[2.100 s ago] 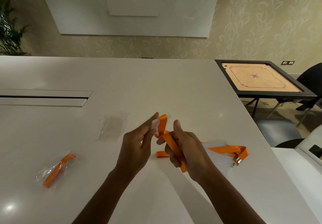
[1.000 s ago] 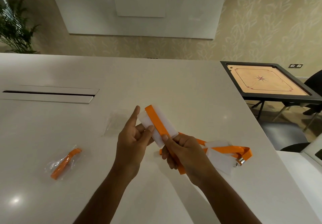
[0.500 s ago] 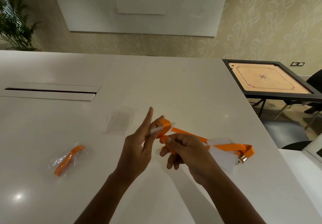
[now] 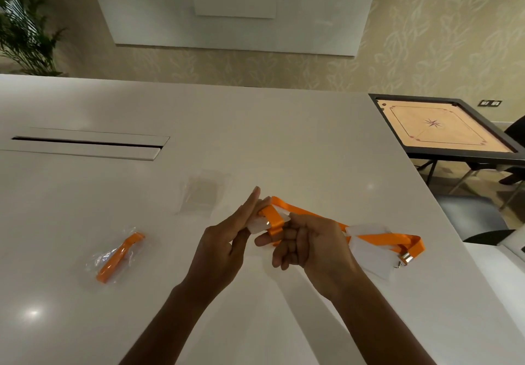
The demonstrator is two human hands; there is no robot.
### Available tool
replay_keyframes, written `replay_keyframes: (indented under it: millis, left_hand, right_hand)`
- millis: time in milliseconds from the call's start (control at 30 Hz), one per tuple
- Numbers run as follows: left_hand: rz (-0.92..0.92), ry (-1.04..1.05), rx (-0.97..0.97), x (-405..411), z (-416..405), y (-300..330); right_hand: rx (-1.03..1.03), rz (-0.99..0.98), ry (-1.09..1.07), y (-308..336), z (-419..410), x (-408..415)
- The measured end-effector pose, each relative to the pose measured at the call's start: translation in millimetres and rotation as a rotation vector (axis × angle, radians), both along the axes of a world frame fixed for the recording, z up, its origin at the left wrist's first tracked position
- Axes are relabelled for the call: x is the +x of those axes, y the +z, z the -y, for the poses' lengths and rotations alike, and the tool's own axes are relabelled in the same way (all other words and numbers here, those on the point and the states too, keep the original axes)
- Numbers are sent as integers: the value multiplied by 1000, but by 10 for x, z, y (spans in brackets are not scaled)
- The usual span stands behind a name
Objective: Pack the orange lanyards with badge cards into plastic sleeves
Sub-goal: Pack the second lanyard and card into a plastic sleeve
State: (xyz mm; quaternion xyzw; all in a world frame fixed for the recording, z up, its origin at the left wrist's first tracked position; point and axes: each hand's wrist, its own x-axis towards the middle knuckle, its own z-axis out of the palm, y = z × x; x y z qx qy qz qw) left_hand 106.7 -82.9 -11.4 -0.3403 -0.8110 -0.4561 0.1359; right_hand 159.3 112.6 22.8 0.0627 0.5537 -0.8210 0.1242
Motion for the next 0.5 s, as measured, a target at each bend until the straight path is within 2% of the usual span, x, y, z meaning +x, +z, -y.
replay_keyframes:
  millis: [367,500]
  left_hand:
    - [-121,-45,-3,-145,215,-45]
    - [-90,-43,-6,-216,275,-84]
  right_hand:
    - [110,24,-13,-46,234,-150]
    - [204,29,-54,-82,292,-199]
